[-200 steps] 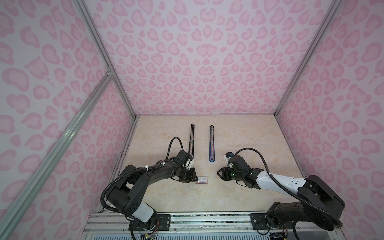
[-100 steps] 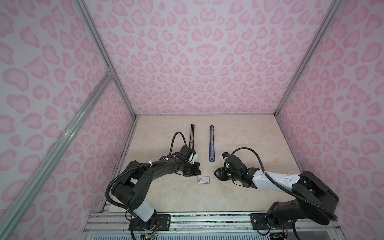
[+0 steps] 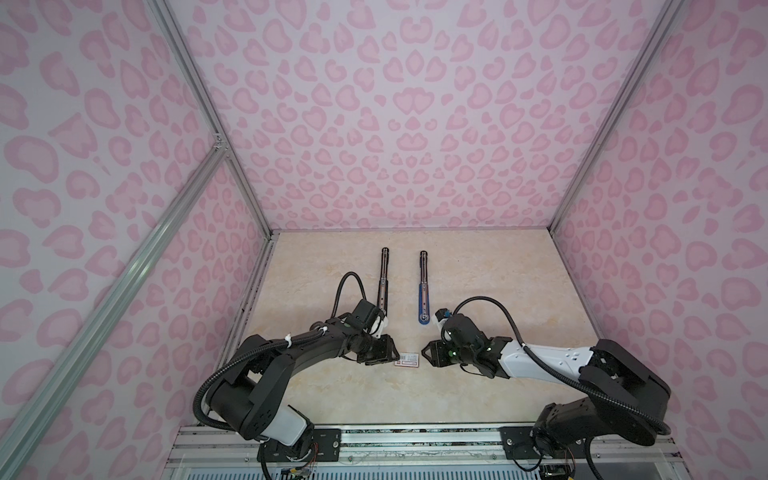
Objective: Load the staples into the stapler
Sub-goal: 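Lower the left gripper beside the red staple box while the right closes in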
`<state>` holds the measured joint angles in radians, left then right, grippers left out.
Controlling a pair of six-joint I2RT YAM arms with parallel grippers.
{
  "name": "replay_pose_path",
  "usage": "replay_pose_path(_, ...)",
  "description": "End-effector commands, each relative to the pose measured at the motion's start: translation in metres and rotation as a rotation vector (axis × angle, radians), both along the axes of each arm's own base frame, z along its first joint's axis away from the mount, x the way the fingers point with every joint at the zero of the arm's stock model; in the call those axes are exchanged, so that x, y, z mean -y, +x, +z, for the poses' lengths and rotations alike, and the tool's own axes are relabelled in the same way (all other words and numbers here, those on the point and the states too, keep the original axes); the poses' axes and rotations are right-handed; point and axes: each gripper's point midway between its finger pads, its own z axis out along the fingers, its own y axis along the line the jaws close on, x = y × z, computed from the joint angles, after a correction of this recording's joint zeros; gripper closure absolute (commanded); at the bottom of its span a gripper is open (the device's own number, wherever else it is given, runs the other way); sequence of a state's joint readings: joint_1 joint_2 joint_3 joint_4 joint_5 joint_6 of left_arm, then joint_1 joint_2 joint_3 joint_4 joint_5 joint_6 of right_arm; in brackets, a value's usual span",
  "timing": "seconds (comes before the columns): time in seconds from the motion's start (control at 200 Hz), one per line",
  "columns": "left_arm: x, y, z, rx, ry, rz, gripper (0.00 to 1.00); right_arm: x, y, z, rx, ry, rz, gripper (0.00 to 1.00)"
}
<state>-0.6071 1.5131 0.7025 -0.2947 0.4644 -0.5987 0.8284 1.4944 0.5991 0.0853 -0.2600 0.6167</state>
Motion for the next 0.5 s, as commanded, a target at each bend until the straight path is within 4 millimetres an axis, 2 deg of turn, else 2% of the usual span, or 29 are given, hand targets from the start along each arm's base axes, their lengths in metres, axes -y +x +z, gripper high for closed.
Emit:
replay_pose_path(0.0, 0.006, 0.001, -0.001, 0.009, -0.012, -0.019, 0.58, -0.015, -0.005, -0.003, -0.015, 0.022, 0.049, 0.57)
replay_pose_path(0.09, 0.009, 0.002, -0.004, 0.001, -0.016, -0.028, 0.63, -0.02, -0.007, -0.01, -0.029, 0.018, 0.058, 0.61)
replay_pose_path(0.11, 0.01, 0.002, -0.005, 0.001, -0.017, -0.03, 0.68, -0.02, -0.007, -0.011, -0.031, 0.018, 0.055, 0.61)
replay_pose_path(0.195, 0.013, 0.004, -0.006, -0.001, -0.021, -0.037, 0.73, -0.021, -0.004, -0.011, -0.024, 0.016, 0.05, 0.64)
replay_pose_path(0.495, 0.028, 0.023, -0.005, 0.019, -0.041, -0.052, 0.88, -0.008, 0.018, -0.004, 0.011, 0.023, -0.027, 0.7)
